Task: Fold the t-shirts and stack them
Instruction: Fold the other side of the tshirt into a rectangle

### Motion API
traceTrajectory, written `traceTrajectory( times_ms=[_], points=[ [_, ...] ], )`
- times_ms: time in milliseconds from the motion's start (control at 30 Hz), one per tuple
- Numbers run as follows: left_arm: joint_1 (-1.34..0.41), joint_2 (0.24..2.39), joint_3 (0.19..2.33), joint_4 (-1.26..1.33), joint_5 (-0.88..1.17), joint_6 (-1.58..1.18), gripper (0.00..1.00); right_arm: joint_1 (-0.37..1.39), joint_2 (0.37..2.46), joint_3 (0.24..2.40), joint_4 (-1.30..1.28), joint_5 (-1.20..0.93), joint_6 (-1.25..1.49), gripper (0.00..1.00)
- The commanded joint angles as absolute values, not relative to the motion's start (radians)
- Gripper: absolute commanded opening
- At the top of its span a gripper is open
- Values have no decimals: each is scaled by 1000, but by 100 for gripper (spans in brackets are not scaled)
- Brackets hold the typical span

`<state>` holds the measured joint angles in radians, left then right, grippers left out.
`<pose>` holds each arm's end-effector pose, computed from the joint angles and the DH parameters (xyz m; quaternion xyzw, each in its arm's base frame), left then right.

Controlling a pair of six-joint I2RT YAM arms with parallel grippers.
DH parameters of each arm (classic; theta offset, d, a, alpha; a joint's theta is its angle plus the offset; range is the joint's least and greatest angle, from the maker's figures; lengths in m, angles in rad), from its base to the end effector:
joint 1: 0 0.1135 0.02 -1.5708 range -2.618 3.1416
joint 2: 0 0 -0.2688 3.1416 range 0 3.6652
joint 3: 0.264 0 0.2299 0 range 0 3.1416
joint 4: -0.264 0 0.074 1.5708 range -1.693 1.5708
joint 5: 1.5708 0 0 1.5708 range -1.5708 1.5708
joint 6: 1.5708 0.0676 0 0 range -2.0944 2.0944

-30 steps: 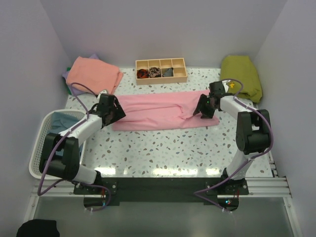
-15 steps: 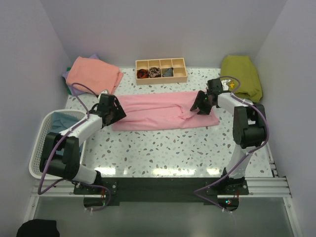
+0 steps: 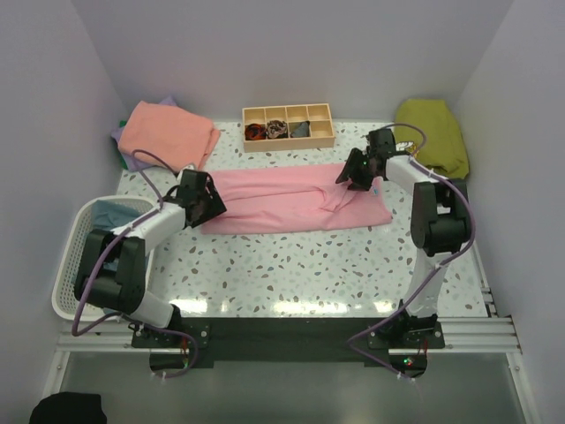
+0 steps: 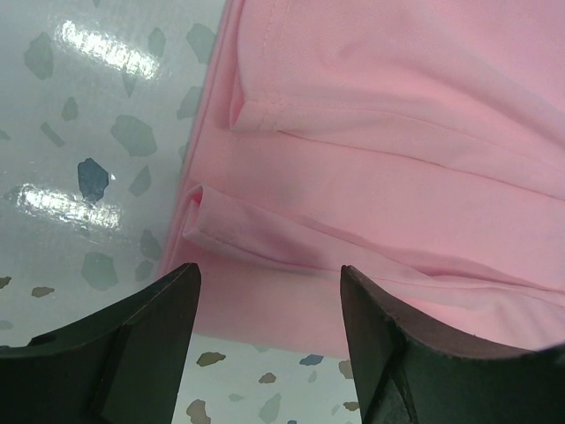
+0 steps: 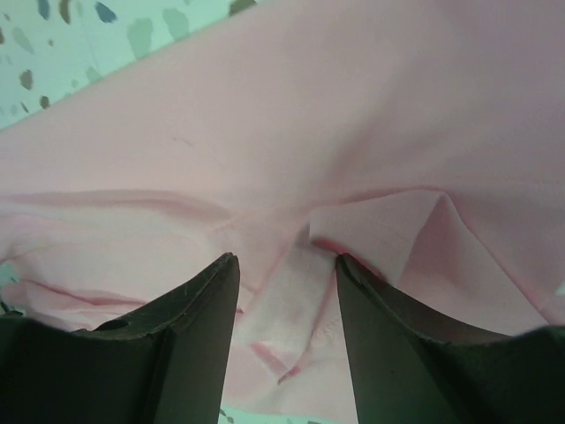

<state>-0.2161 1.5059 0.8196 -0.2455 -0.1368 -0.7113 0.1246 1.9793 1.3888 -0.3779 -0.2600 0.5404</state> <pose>0.2914 -0.0545 0.1744 -0.2529 0.9130 -0.0821 0.3093 0.4180 0.0699 0.1716 0.1578 0.9345 0.2130 0.2376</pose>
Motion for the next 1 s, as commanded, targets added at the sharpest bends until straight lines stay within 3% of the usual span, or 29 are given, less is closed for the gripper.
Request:
traceTrajectory(
  times_ms=[0, 500, 767, 967],
  points=[
    [-212, 1519, 848, -219, -147, -687, 69, 138, 2031, 1512, -344, -327, 557, 52],
    [-212, 1557, 850, -227, -132, -684, 69, 156, 2237, 1930, -405, -488, 591, 53],
    [-213, 1531, 842, -222, -132, -675, 69, 152, 1947, 1669, -500, -256, 476, 54],
    [-212, 1505, 853, -222, -132, -664, 69, 153, 1797, 1444, -535, -201, 446, 54]
  ],
)
